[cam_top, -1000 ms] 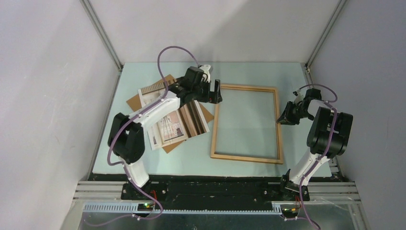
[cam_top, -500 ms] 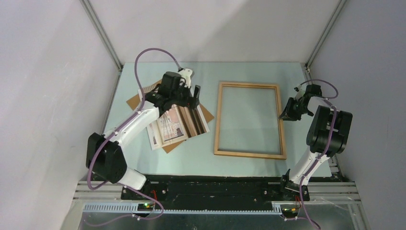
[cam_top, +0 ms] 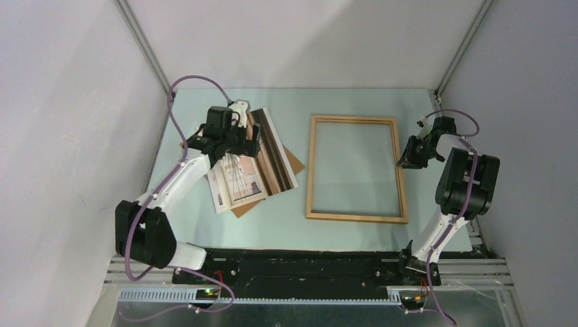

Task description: Put the photo into the frame

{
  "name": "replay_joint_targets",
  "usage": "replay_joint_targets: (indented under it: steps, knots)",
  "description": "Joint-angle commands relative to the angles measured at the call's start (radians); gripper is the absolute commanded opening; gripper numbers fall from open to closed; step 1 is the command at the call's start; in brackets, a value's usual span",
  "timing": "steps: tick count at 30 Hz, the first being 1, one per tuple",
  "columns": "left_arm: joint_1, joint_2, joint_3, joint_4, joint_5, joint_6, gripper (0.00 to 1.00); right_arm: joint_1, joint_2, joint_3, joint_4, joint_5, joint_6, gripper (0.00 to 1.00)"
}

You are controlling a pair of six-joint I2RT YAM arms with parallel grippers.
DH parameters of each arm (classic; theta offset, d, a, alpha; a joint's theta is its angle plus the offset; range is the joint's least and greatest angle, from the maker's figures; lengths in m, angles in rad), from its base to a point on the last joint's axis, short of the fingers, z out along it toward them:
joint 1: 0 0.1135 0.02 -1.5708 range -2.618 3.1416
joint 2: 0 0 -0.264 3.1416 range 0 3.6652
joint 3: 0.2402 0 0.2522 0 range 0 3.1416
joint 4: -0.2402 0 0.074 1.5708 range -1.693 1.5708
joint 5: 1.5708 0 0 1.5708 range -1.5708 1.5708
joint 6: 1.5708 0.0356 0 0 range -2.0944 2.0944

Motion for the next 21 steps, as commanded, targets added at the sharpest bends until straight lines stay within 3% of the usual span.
replay_joint_targets:
  steps: [1,10,21]
  knots:
    - [0.028,-0.056,-0.01,0.007,0.011,0.031,1.0,0.01,0.003,0.044,0.011,0.0,-0.01,0.3]
    - [0.031,-0.037,0.006,0.009,0.016,0.029,1.0,0.033,-0.035,0.044,0.031,0.013,-0.013,0.51]
    - [0.034,0.002,0.038,0.01,0.013,0.013,1.0,0.157,-0.089,0.117,0.054,0.084,-0.038,0.67]
